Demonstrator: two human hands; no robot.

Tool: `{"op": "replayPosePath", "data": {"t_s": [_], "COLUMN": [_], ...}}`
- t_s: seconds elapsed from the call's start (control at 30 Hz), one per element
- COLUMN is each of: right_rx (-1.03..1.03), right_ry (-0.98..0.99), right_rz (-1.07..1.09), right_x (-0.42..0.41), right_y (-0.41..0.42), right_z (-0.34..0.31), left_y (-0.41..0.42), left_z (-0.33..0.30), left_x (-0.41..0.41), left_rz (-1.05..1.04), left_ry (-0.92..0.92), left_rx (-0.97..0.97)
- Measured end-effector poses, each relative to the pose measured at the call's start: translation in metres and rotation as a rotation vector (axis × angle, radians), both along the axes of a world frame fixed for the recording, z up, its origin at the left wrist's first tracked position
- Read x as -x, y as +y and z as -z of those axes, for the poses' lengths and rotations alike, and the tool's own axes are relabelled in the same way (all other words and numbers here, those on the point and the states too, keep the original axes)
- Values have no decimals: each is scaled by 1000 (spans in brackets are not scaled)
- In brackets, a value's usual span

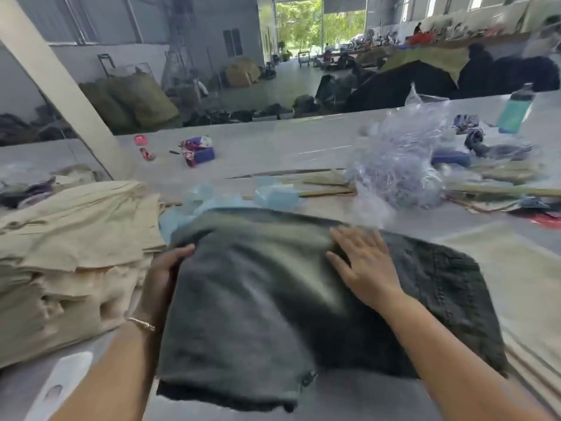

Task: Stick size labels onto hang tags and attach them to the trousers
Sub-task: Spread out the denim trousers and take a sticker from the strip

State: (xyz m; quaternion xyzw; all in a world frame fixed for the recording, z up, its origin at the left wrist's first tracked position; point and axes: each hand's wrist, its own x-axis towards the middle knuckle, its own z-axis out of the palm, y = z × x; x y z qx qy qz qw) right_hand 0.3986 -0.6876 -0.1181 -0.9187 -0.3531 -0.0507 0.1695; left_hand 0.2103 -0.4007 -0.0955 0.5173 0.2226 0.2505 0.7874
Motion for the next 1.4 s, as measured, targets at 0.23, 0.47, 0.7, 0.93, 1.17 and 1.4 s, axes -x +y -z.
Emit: {"op": "replayPosePath", "data": {"t_s": [0.23, 0.47, 0.7, 0.93, 1.17, 1.4], "right_rx": [236, 206, -209, -312, 6, -83], "right_ry": [195, 436, 498, 329, 264, 213], "right_rz": [315, 885, 754, 242, -63, 394], "right_x": [14, 12, 4, 68, 87, 43], "right_y": [-56, -89, -90, -30, -42, -101], "right_z": [138, 117, 85, 71, 70, 67], "left_y": [41, 11, -68, -157, -199, -221], "left_z": [139, 134, 133, 119, 120, 120], "left_x": [60, 32, -17, -61, -97, -117], "left_rz": [-57, -209, 166, 596, 405, 318], "left_ry": [1011, 1289, 783, 399, 469, 535], "left_rx": [-444, -1112, -1355, -816, -436, -7]}}
